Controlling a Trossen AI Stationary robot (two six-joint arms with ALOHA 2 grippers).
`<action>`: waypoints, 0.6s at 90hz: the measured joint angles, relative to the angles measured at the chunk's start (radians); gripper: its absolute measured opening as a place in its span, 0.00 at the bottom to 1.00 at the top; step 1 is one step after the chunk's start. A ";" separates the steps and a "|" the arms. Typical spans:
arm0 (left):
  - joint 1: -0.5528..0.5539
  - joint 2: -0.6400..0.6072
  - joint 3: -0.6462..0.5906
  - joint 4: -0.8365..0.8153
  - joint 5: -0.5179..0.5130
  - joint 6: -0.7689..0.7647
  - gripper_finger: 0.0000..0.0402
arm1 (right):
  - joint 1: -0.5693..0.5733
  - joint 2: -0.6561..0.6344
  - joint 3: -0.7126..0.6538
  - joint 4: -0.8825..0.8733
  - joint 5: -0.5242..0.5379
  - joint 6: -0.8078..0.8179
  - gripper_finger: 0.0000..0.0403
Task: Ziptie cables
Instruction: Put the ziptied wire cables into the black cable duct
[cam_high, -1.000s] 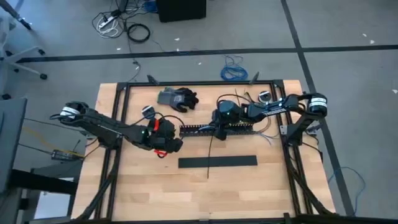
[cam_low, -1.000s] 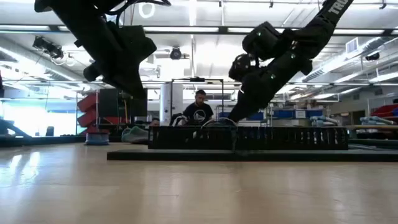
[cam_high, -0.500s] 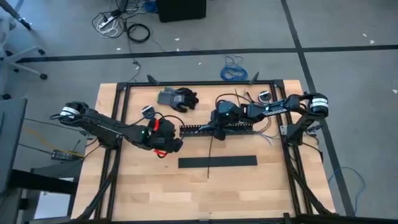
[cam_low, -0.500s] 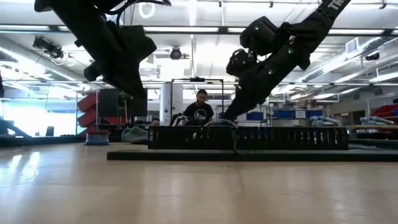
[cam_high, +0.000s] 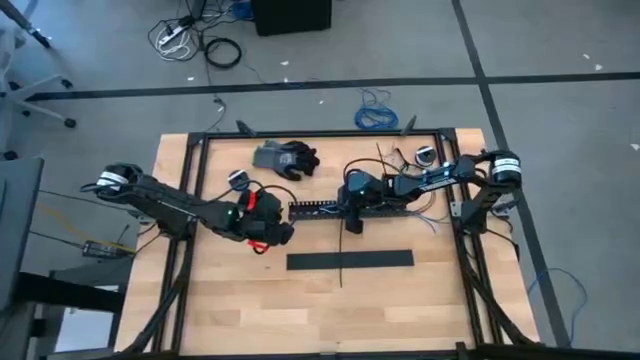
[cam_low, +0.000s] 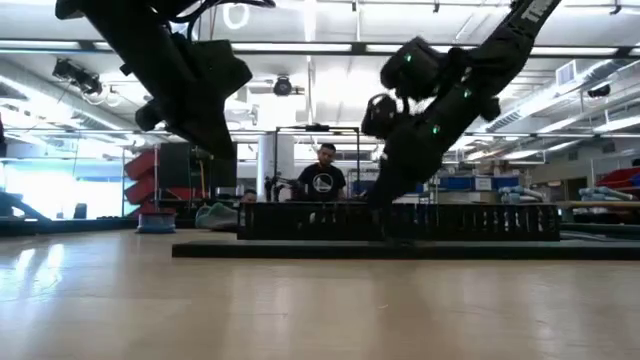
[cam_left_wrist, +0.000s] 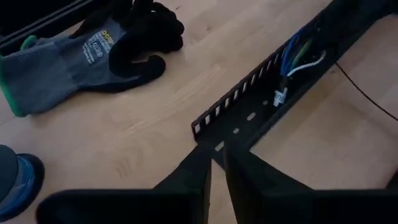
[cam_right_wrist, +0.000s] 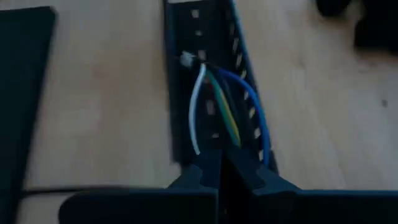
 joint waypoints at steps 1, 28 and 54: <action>-0.001 0.000 0.000 -0.001 0.000 0.000 0.09 | 0.000 0.007 0.000 0.003 0.000 0.001 0.00; -0.023 0.000 0.000 -0.008 -0.001 0.000 0.09 | 0.005 0.051 0.020 0.047 -0.017 0.009 0.00; -0.022 0.000 0.000 -0.010 -0.013 -0.003 0.09 | 0.036 -0.057 0.069 -0.029 0.024 -0.041 0.00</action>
